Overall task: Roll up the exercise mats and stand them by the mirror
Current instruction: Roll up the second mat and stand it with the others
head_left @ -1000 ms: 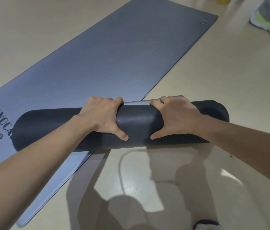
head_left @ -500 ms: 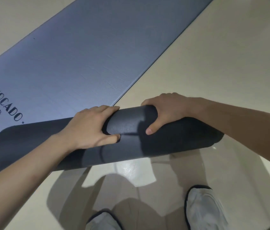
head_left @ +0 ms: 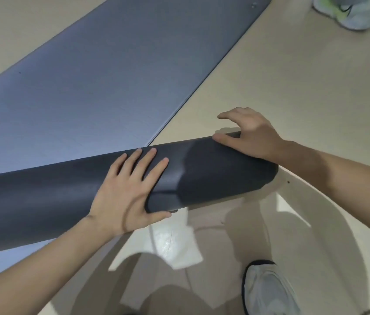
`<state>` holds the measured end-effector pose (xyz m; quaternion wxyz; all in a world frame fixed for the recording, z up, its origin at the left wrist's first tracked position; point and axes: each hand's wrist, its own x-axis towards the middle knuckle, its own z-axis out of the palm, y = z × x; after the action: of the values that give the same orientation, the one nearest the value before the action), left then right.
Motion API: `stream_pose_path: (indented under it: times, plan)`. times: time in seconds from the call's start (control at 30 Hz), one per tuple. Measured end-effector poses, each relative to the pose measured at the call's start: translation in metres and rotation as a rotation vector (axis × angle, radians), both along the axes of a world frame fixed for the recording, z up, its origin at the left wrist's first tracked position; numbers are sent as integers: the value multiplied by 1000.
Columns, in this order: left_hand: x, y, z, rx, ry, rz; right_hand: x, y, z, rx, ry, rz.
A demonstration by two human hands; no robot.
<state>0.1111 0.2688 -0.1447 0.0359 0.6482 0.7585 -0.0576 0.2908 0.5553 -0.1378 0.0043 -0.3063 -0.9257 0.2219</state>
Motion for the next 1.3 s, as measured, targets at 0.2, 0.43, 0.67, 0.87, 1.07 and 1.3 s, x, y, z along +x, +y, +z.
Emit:
stream_pose_path:
  times: [0.2, 0.43, 0.67, 0.87, 1.07, 1.3]
  plan:
    - [-56, 42, 17, -59, -127, 45, 52, 27, -17, -166, 125, 28]
    - [-46, 50, 15, 211, -86, -2, 38, 34, -23, -366, 155, -118]
    - [0, 54, -15, 176, 32, -4, 25, 30, -34, -575, 299, -431]
    - [-26, 82, -21, 179, 114, 46, 30, 37, -26, -460, 302, -380]
    - [-44, 97, -10, 150, 40, 60, 16, 42, -2, -419, 234, -364]
    - [-27, 96, 36, -29, -122, 209, 22, 13, 42, -495, 97, -406]
